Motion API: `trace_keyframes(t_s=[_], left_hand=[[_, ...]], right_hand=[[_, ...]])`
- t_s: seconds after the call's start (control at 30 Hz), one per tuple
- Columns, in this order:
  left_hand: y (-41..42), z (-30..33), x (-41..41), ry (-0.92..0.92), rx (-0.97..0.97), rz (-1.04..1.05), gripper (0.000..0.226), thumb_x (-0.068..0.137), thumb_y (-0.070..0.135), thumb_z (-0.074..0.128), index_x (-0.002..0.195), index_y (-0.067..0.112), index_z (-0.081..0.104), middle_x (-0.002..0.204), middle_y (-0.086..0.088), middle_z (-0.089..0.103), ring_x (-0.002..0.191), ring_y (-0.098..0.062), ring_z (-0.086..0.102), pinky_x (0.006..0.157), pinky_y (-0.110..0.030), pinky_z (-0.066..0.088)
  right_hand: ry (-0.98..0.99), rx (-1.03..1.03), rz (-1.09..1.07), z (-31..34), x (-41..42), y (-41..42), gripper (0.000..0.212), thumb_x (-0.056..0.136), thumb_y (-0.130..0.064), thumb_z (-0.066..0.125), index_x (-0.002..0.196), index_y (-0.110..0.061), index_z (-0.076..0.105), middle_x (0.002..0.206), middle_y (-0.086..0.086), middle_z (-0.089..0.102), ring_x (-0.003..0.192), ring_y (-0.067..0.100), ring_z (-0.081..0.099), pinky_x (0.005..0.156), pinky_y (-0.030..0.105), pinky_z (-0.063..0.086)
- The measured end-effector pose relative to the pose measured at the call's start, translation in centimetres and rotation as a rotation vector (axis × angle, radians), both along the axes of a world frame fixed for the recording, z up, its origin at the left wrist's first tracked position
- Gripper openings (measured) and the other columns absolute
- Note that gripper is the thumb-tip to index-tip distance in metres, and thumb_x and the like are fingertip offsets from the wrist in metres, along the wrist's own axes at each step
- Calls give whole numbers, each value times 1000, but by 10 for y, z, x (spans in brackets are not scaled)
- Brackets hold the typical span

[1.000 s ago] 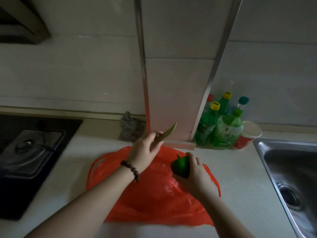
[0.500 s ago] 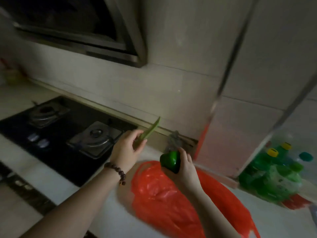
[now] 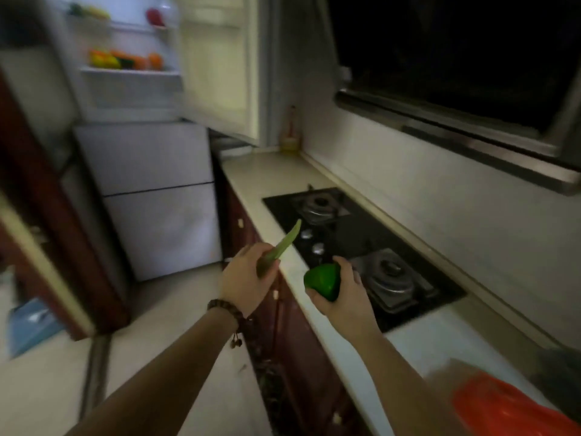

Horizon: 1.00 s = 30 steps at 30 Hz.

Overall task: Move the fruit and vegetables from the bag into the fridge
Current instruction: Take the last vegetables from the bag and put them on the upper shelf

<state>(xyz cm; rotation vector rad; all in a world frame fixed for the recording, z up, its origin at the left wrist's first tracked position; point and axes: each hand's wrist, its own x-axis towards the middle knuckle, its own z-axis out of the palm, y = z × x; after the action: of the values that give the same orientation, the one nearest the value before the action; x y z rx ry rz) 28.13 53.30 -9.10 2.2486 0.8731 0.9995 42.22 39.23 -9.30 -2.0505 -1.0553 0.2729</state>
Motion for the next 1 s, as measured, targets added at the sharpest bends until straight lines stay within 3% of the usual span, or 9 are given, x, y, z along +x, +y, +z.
trace_keyframes(t_s=[0.13,0.23,0.37,0.47,0.7,0.9,1.0], left_hand=[[61,7,-77,1,23,146,19,88,29,61,105,23,60,90,8,55,70,-2,50,60,-11,36],[100,13,-120,-7,39,261,16,87,28,62,102,23,60,83,9,53,65,-3,50,58,-12,37],[145,15,-154,1,32,357,19,87,29,62,105,21,60,83,8,52,68,-9,53,59,-16,42],[185,16,-168,-3,28,416,23,87,31,62,107,21,60,87,7,54,70,-9,54,63,-21,46],[307,23,-162,-8,37,502,25,86,28,64,109,18,61,93,4,55,72,-9,52,59,-11,37],[433,51,-126,-1,67,542,24,85,30,63,107,20,59,94,2,57,75,-13,56,68,-31,54],[489,67,-111,-12,104,565,24,85,29,64,107,20,59,93,3,56,75,-12,56,68,-30,54]], right_hand=[[33,26,118,-4,-65,86,85,72,-50,73,140,-27,26,132,2,41,113,22,52,88,29,45],[50,12,201,-8,-101,136,85,72,-52,72,139,-26,25,133,2,43,115,22,51,94,35,47],[14,-2,263,-7,-127,199,86,75,-51,71,141,-21,26,134,4,45,117,21,49,87,23,39],[15,19,318,-6,-136,249,86,73,-49,73,140,-22,27,135,3,43,117,21,49,85,23,39],[0,86,404,0,-117,386,79,74,-42,74,136,-21,30,131,5,42,110,18,47,79,24,40],[54,98,451,15,-74,519,78,75,-39,75,136,-20,31,131,6,40,103,13,44,78,25,42],[94,121,484,23,-60,579,78,73,-38,76,135,-20,32,126,4,41,102,13,44,79,25,44]])
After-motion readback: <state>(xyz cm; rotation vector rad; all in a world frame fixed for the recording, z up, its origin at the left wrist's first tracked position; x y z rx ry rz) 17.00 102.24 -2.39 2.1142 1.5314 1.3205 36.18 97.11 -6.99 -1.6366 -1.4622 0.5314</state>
